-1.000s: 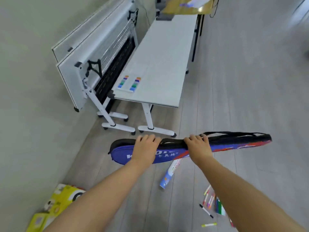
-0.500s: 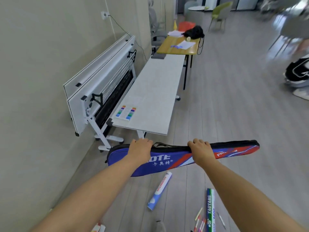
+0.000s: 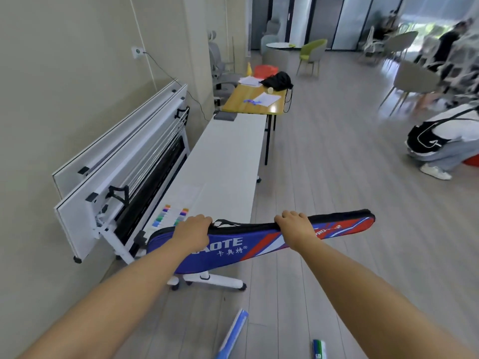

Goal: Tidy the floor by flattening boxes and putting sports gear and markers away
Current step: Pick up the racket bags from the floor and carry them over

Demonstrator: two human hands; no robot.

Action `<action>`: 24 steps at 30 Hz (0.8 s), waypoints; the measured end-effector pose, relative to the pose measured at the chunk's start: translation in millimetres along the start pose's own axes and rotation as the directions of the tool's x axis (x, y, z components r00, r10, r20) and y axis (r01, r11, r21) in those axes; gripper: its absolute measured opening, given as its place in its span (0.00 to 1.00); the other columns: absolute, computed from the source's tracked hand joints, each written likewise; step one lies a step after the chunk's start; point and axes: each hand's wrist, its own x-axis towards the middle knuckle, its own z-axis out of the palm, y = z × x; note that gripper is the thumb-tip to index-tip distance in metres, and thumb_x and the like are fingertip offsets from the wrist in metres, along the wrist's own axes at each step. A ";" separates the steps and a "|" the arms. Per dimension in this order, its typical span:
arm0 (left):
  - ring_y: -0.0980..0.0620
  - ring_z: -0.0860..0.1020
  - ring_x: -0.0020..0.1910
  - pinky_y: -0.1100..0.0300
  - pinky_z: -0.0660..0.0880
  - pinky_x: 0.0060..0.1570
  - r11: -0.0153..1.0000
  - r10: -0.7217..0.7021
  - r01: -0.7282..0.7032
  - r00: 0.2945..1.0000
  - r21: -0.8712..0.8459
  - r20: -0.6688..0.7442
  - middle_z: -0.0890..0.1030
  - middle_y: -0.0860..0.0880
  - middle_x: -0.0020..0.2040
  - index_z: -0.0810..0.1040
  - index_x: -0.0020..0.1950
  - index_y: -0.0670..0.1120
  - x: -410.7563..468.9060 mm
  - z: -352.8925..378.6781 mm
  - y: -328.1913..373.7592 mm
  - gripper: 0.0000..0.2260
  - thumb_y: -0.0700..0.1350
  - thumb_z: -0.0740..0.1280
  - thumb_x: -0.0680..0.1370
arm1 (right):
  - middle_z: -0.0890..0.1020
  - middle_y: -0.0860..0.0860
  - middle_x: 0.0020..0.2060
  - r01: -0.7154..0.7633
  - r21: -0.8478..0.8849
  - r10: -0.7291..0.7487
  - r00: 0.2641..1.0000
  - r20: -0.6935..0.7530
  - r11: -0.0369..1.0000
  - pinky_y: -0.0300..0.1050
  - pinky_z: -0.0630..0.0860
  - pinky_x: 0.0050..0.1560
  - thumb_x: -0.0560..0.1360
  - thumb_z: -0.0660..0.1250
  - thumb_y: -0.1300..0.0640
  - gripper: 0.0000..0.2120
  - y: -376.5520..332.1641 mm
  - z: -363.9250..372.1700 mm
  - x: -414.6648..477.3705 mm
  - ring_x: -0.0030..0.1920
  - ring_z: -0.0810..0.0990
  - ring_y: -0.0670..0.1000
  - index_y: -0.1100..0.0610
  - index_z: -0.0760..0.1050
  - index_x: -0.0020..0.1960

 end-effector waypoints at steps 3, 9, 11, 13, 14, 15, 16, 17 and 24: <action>0.45 0.76 0.53 0.52 0.69 0.43 1.000 0.009 -0.009 1.000 0.015 0.001 0.75 0.47 0.55 0.72 0.58 0.48 56.8 -13.3 1.9 0.12 0.41 0.63 0.75 | 0.74 0.52 0.54 -0.006 0.000 0.006 1.000 -0.022 1.000 0.50 0.69 0.61 0.71 0.68 0.62 0.21 27.3 -5.2 44.6 0.56 0.73 0.55 0.52 0.69 0.62; 0.46 0.76 0.53 0.54 0.66 0.44 0.999 -0.015 0.015 1.000 0.033 0.001 0.75 0.49 0.55 0.72 0.60 0.49 188.5 -31.7 19.2 0.13 0.41 0.64 0.76 | 0.75 0.52 0.54 0.002 0.012 -0.001 0.999 -0.044 1.000 0.49 0.69 0.61 0.72 0.65 0.63 0.19 103.9 -1.0 171.9 0.56 0.73 0.55 0.52 0.70 0.61; 0.46 0.76 0.53 0.54 0.66 0.44 0.999 -0.041 0.041 0.999 0.027 0.000 0.76 0.49 0.55 0.72 0.59 0.49 239.6 -36.4 23.7 0.13 0.40 0.63 0.76 | 0.75 0.52 0.53 0.021 0.009 -0.021 0.999 -0.048 1.000 0.49 0.68 0.60 0.72 0.64 0.64 0.18 132.6 1.6 226.1 0.56 0.74 0.55 0.52 0.71 0.60; 0.46 0.76 0.53 0.53 0.67 0.44 0.997 -0.077 0.077 0.997 0.017 0.023 0.76 0.48 0.56 0.73 0.60 0.48 293.9 -44.6 29.5 0.13 0.41 0.63 0.76 | 0.75 0.53 0.53 0.051 0.018 -0.050 0.998 -0.042 0.999 0.49 0.68 0.60 0.72 0.64 0.64 0.18 163.0 4.7 283.1 0.55 0.74 0.55 0.52 0.72 0.60; 0.46 0.76 0.54 0.53 0.67 0.44 0.995 -0.099 0.099 0.994 0.014 0.036 0.76 0.48 0.56 0.73 0.60 0.49 321.1 -50.7 32.8 0.13 0.41 0.63 0.75 | 0.76 0.52 0.52 0.070 0.021 -0.070 0.997 -0.039 0.997 0.49 0.69 0.60 0.72 0.65 0.64 0.18 178.1 3.6 311.1 0.55 0.74 0.55 0.51 0.72 0.60; 0.46 0.76 0.54 0.53 0.68 0.45 0.993 -0.120 0.120 0.992 0.010 0.048 0.76 0.48 0.56 0.73 0.60 0.49 347.6 -58.5 36.9 0.13 0.42 0.64 0.75 | 0.76 0.52 0.52 0.093 0.023 -0.092 0.995 -0.038 0.995 0.49 0.69 0.59 0.72 0.65 0.63 0.18 193.9 0.3 338.1 0.55 0.74 0.55 0.51 0.72 0.59; 0.45 0.77 0.54 0.53 0.68 0.45 0.991 -0.137 0.137 0.989 0.010 0.061 0.76 0.48 0.56 0.73 0.60 0.49 372.4 -67.6 41.3 0.14 0.42 0.64 0.75 | 0.76 0.52 0.52 0.113 0.028 -0.113 0.993 -0.030 0.993 0.48 0.69 0.58 0.72 0.65 0.63 0.17 209.8 -3.0 364.5 0.54 0.74 0.55 0.51 0.72 0.59; 0.45 0.77 0.54 0.53 0.68 0.45 0.989 -0.149 0.148 0.986 0.013 0.072 0.76 0.48 0.56 0.73 0.60 0.49 396.7 -77.3 45.2 0.14 0.41 0.63 0.75 | 0.77 0.51 0.51 0.128 0.037 -0.127 0.992 -0.020 0.991 0.48 0.69 0.57 0.72 0.65 0.64 0.17 225.0 -5.7 390.5 0.54 0.75 0.54 0.51 0.72 0.58; 0.44 0.77 0.52 0.52 0.68 0.45 0.968 -0.251 0.248 0.966 0.045 0.068 0.77 0.49 0.54 0.73 0.58 0.49 536.5 -121.0 44.9 0.15 0.39 0.63 0.72 | 0.76 0.53 0.53 0.257 0.084 -0.255 0.966 -0.027 0.963 0.49 0.71 0.54 0.73 0.61 0.64 0.18 290.9 -32.4 552.7 0.54 0.75 0.57 0.52 0.71 0.61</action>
